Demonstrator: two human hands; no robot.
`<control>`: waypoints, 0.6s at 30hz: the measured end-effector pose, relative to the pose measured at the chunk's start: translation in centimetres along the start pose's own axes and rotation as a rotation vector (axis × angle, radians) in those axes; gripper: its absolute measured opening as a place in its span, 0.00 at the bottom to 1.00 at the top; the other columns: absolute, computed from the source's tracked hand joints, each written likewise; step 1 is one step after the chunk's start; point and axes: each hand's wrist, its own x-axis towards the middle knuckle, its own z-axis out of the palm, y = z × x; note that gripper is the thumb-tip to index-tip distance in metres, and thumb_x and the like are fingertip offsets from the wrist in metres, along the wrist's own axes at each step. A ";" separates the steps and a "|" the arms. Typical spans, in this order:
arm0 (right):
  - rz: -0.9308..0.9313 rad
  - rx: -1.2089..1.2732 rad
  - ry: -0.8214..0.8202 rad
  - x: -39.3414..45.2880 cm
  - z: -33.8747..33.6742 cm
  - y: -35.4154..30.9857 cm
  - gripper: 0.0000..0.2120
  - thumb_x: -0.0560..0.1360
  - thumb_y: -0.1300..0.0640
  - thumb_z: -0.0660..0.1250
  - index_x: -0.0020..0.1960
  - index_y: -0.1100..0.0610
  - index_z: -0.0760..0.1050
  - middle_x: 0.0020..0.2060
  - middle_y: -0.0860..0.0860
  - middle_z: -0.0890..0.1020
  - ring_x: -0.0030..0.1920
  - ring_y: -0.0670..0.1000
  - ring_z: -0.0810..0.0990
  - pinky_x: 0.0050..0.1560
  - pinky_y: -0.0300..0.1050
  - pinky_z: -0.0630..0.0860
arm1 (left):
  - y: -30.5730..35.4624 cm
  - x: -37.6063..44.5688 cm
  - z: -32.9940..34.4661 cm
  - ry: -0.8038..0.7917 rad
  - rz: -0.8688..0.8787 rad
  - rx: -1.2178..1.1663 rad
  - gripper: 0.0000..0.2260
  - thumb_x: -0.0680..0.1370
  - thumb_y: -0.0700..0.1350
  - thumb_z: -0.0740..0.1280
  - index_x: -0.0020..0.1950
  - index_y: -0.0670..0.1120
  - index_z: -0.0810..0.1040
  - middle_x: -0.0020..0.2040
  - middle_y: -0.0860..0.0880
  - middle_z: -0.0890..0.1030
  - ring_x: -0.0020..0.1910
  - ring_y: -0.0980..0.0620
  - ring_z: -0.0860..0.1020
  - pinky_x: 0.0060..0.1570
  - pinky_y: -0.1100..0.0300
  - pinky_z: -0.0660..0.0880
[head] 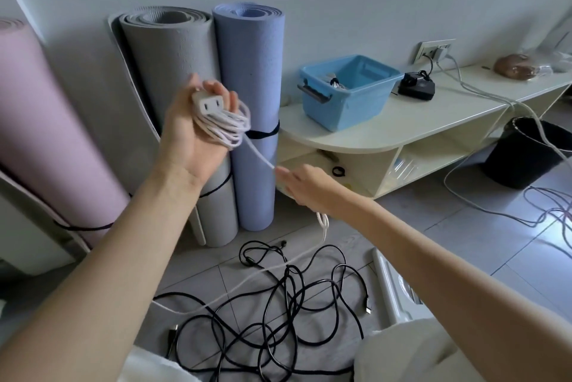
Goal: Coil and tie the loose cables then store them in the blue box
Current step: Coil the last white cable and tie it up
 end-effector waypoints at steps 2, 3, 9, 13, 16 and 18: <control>-0.098 -0.281 -0.104 -0.4 0.8 0.1 0.17 0.81 0.51 0.52 0.36 0.57 0.67 0.30 0.53 0.68 0.34 0.56 0.68 0.35 0.44 0.63 | 1.0 1.0 -1.3 0.157 0.073 0.009 0.17 0.81 0.49 0.57 0.36 0.44 0.76 0.30 0.52 0.79 0.31 0.58 0.80 0.40 0.65 0.74; -0.132 -0.392 -0.112 -0.8 0.9 -0.1 0.17 0.81 0.51 0.52 0.37 0.58 0.68 0.32 0.54 0.69 0.36 0.57 0.69 0.38 0.45 0.64 | 1.1 1.4 -1.9 0.205 0.093 0.059 0.14 0.81 0.50 0.57 0.41 0.44 0.74 0.31 0.51 0.80 0.33 0.57 0.81 0.40 0.65 0.73; -0.493 -0.545 0.158 -1.8 -1.4 -2.8 0.22 0.78 0.50 0.59 0.28 0.54 0.59 0.25 0.50 0.65 0.32 0.56 0.66 0.32 0.45 0.61 | -1.2 1.8 -4.4 0.210 -0.159 0.626 0.24 0.77 0.63 0.55 0.52 0.41 0.69 0.38 0.38 0.77 0.31 0.50 0.80 0.33 0.65 0.74; -0.499 -0.380 0.292 -1.2 -4.1 -2.6 0.24 0.70 0.49 0.71 0.25 0.54 0.61 0.21 0.47 0.62 0.25 0.47 0.60 0.30 0.41 0.61 | -2.8 0.6 -4.8 -0.114 -0.438 1.034 0.39 0.70 0.73 0.54 0.43 0.34 0.75 0.38 0.37 0.79 0.36 0.46 0.78 0.47 0.49 0.76; -0.417 -0.088 0.357 -0.9 -6.3 -1.8 0.26 0.67 0.50 0.75 0.25 0.55 0.59 0.22 0.45 0.58 0.24 0.44 0.56 0.28 0.37 0.55 | -3.5 -0.4 -3.6 -0.261 -0.532 1.059 0.34 0.70 0.73 0.49 0.37 0.41 0.72 0.32 0.41 0.78 0.35 0.46 0.77 0.41 0.58 0.72; -0.348 0.159 0.387 -0.9 -7.2 -1.0 0.26 0.65 0.52 0.76 0.25 0.55 0.59 0.20 0.43 0.58 0.24 0.43 0.55 0.28 0.37 0.53 | -3.6 -0.8 -2.5 -0.287 -0.533 0.959 0.30 0.70 0.71 0.49 0.36 0.43 0.69 0.28 0.44 0.76 0.33 0.45 0.74 0.37 0.58 0.72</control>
